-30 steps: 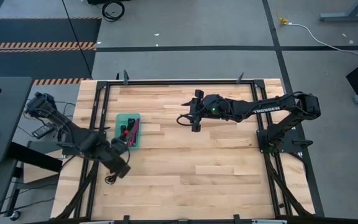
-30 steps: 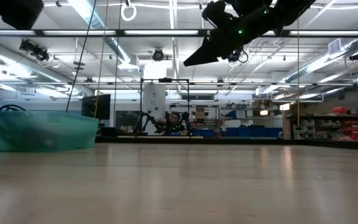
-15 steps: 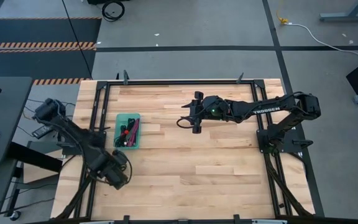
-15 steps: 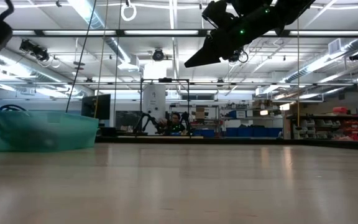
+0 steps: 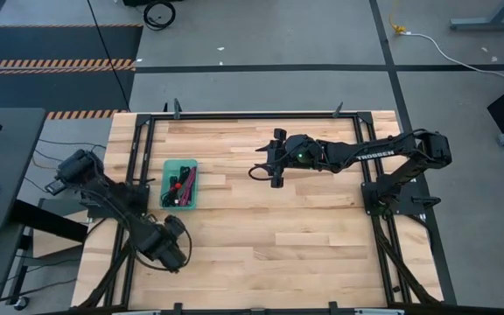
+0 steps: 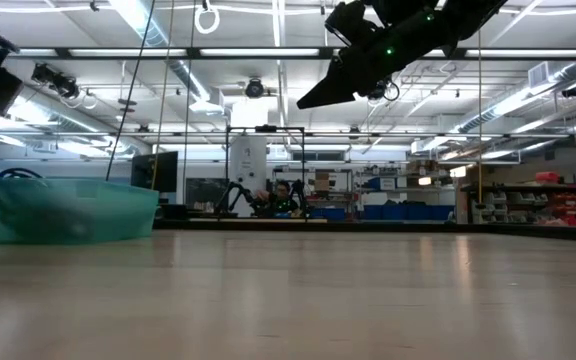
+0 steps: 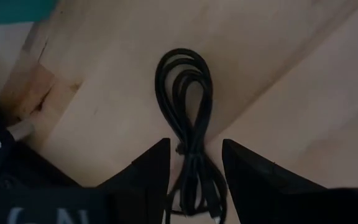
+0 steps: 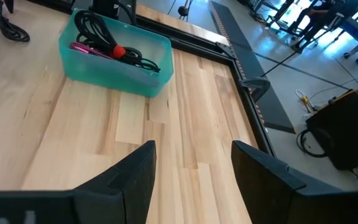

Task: Pick and place USB-C Cables
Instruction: Put the black USB cable into the green bin

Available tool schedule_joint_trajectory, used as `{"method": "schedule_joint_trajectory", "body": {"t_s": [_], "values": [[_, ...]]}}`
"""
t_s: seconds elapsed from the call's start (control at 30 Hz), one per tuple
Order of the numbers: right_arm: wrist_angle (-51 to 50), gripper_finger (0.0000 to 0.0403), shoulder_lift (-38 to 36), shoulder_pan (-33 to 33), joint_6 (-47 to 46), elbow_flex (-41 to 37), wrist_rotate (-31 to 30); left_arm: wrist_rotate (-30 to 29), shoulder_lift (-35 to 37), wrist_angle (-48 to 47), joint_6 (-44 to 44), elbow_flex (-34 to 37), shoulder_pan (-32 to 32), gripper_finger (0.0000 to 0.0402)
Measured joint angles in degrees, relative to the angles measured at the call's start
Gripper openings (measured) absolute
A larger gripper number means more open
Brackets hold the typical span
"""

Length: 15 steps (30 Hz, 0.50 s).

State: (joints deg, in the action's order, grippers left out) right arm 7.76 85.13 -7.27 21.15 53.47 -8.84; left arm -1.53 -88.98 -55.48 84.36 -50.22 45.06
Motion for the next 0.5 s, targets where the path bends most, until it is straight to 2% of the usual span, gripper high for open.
{"method": "schedule_joint_trajectory", "body": {"t_s": [0.37,0.5], "values": [[-0.4,0.0215,0.0,0.0,0.0,0.0,0.0,-1.9,-6.4,3.9,-1.8,0.0,0.2,0.0151],[-0.4,0.0215,0.0,0.0,0.0,0.0,0.0,-1.1,-7.6,3.1,-1.7,-0.3,0.1,0.0128]]}}
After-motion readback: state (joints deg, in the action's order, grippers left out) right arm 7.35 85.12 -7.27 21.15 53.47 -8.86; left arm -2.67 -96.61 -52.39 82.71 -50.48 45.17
